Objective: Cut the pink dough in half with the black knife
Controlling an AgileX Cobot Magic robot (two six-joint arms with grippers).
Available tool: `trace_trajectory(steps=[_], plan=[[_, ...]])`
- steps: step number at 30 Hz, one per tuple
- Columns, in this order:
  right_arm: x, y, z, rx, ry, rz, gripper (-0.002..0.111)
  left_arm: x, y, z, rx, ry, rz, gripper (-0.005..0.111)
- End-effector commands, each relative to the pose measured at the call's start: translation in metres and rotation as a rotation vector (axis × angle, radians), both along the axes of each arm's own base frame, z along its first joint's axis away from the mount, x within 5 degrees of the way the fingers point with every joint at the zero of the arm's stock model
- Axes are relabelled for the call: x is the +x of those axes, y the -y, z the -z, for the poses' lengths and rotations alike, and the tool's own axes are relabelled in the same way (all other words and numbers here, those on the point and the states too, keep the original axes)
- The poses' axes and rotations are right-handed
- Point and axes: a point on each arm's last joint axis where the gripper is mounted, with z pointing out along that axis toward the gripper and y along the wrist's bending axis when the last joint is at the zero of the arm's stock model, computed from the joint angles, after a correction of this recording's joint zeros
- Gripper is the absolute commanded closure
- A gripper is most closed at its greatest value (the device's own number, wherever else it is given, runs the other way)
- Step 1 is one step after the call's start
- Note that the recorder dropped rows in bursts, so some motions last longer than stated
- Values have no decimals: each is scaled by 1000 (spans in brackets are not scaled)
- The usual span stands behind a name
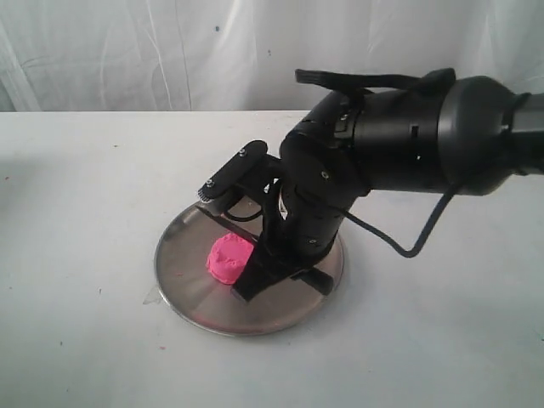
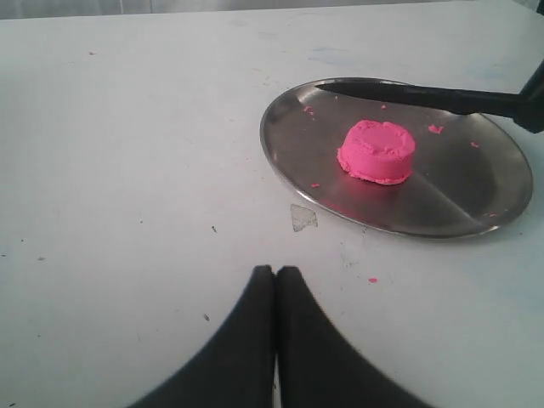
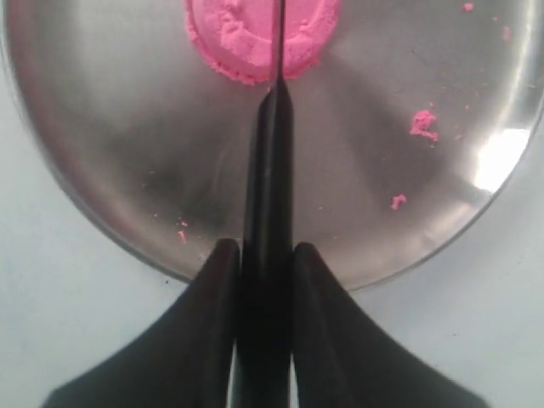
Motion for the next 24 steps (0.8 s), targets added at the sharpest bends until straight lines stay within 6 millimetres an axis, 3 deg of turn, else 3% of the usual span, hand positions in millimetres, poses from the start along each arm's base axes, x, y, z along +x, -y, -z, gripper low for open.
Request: trace_trajectory(steps=[1, 5, 7, 11, 14, 19, 21, 24], plan=[[-1, 1, 10, 39, 27, 39, 94, 0, 0, 1, -16, -3, -3, 107], [-12, 6, 32, 139, 32, 76, 94, 0, 0, 1, -16, -3, -3, 107], [-19, 11, 32, 208, 51, 95, 94, 0, 0, 1, -16, -3, -3, 107], [-31, 22, 3, 319, 118, 100, 94, 1, 0, -3, -74, 31, -16, 107], [-40, 32, -29, 364, 185, 71, 94, 4, -1, -15, -299, 92, -77, 107], [-51, 43, -55, 379, 237, 29, 97, 4, 0, -17, -661, -4, -132, 107], [-58, 46, -62, 373, 247, 1, 102, 1, 3, -18, -661, -65, -104, 107], [-68, 48, -73, 364, 253, -63, 106, -6, 8, -39, -565, -67, -9, 107]])
